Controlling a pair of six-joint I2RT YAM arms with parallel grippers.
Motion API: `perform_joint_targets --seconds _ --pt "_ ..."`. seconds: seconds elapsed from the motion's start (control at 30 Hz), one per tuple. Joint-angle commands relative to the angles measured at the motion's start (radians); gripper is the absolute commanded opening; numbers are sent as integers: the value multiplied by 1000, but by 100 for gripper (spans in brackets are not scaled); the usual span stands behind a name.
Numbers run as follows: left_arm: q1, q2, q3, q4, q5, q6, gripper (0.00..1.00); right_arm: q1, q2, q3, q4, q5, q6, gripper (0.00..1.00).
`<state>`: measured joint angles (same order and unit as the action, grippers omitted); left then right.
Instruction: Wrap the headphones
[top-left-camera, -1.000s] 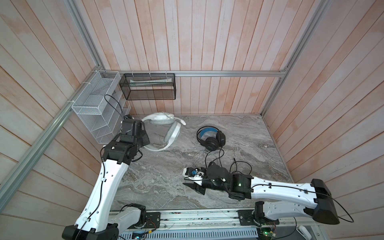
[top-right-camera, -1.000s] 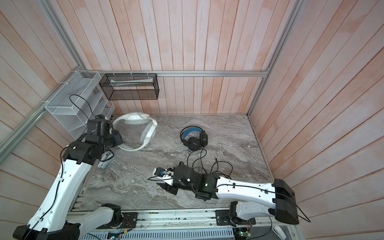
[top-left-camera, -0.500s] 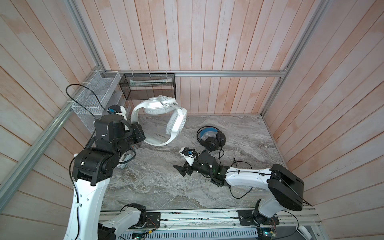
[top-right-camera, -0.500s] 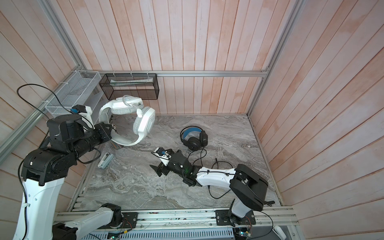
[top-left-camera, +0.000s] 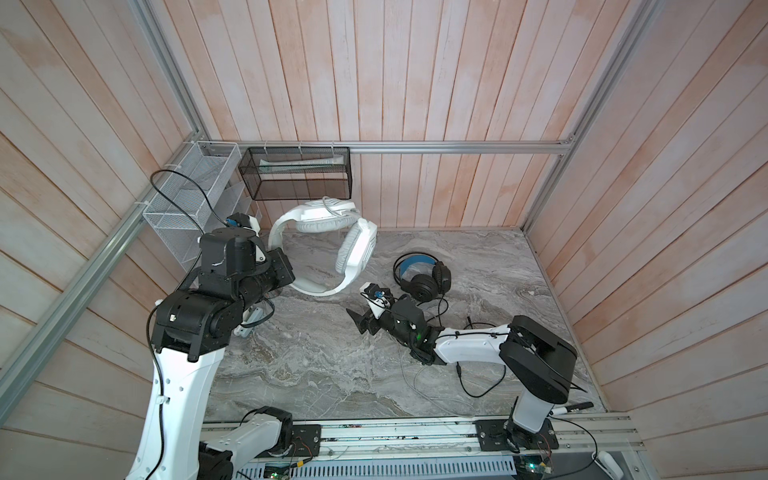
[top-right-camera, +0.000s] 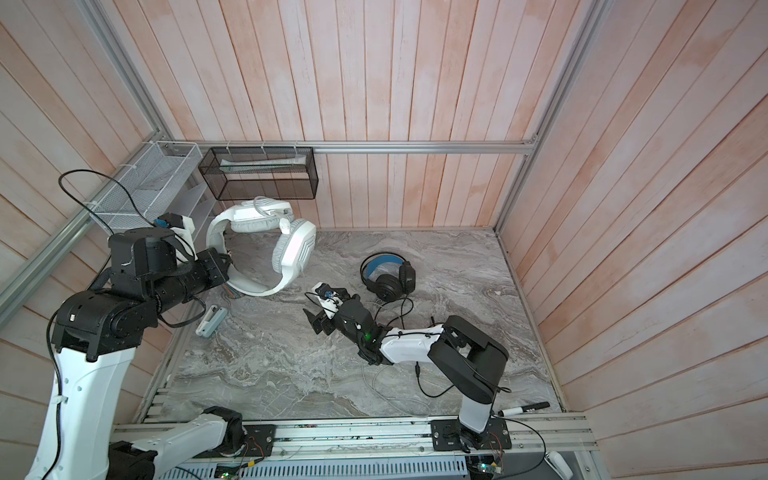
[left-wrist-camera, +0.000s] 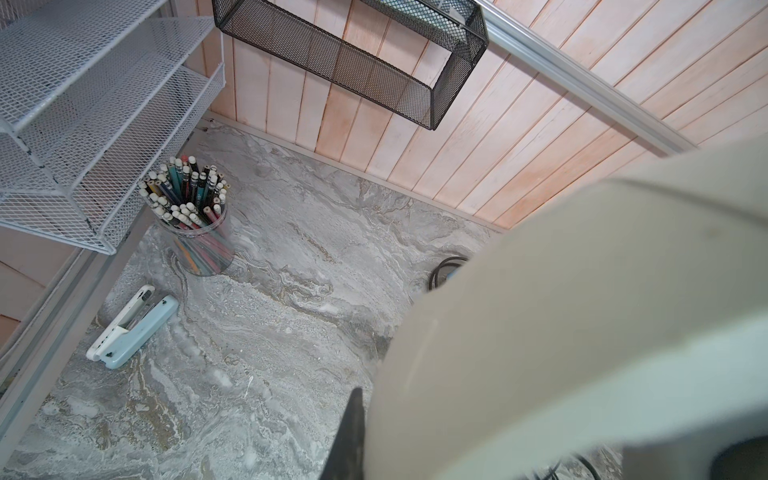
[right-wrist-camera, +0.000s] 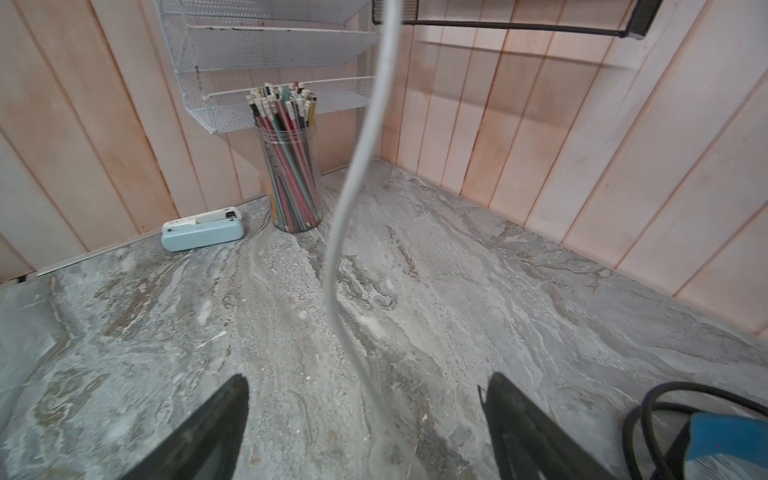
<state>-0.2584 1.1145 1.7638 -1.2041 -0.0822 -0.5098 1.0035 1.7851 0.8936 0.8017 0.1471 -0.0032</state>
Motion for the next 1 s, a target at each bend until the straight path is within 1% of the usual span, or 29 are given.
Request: perform_joint_targets --seconds 0.0,0.2,0.33,0.37,0.43,0.47,0.53,0.63,0.73,0.83,0.9,0.97 --pt "-4 -18 40 41 19 -32 0 -19 29 44 73 38 0 88" --pt "-4 -30 17 51 16 -39 0 -26 108 116 52 -15 -16 81" --pt "-4 -29 0 64 28 -50 0 -24 160 155 33 -39 -12 69" --pt "-4 -29 -9 72 34 -55 0 -25 168 158 33 -42 -8 63" --pt "-4 -29 -22 77 41 -58 0 -25 167 153 31 -51 -1 44" --pt "-4 -29 -25 78 37 -57 0 -24 158 142 31 -60 4 31" --pt "-4 -26 -29 77 18 -50 0 -20 128 105 35 -66 17 19" --pt "-4 -15 -42 82 -30 -30 0 12 34 14 29 -43 6 5" --pt "-2 13 -74 96 -96 -3 0 82 -73 -60 -27 -33 -37 0" --pt "1 46 -129 125 -166 28 0 173 -185 -118 -122 -1 -91 0" --pt "1 63 -182 154 -217 55 0 229 -276 -142 -212 41 -116 0" --pt "1 75 -241 183 -251 81 0 261 -363 -147 -309 49 -135 0"
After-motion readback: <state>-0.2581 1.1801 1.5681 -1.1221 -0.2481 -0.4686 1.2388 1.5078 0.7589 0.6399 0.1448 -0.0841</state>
